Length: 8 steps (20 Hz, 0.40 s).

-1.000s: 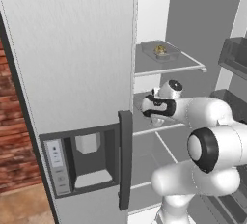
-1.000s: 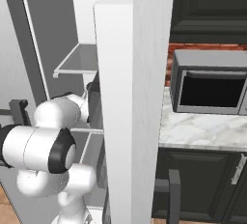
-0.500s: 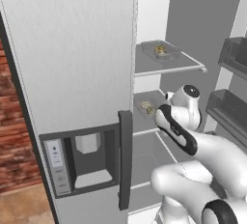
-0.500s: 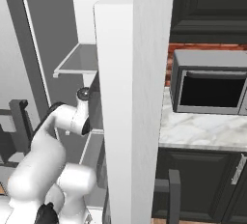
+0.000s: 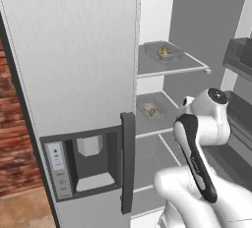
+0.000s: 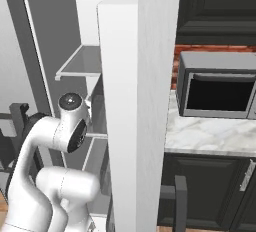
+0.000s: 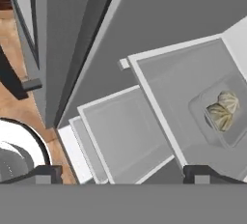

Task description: Place two dumplings into each of the tupperware containers and then place the containers in the fridge.

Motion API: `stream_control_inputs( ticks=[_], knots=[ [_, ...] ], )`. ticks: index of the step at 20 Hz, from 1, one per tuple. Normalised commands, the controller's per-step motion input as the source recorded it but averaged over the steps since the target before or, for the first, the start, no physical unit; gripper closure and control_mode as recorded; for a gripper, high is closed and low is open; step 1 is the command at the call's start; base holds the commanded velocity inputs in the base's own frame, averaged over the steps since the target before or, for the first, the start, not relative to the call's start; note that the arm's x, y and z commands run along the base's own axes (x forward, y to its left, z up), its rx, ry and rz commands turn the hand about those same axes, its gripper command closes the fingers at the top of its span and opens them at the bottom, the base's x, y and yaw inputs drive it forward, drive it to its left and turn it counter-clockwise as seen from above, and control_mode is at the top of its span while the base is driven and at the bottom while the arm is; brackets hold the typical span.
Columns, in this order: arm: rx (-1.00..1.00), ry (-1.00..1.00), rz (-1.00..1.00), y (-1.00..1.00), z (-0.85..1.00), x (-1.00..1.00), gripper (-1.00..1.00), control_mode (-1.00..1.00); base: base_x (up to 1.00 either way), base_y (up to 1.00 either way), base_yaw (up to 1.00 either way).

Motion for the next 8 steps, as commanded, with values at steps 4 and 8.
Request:
stream_control_inputs(
  ticks=[4, 8],
  knots=[
    [0.00, 0.08, -0.04, 0.08, 0.68, -0.79, -1.00, -1.00, 0.00, 0.00, 0.00],
    [0.00, 0.11, -0.07, 0.06, 0.42, -0.86, -1.00, -1.00, 0.00, 0.00, 0.00]
  ],
)
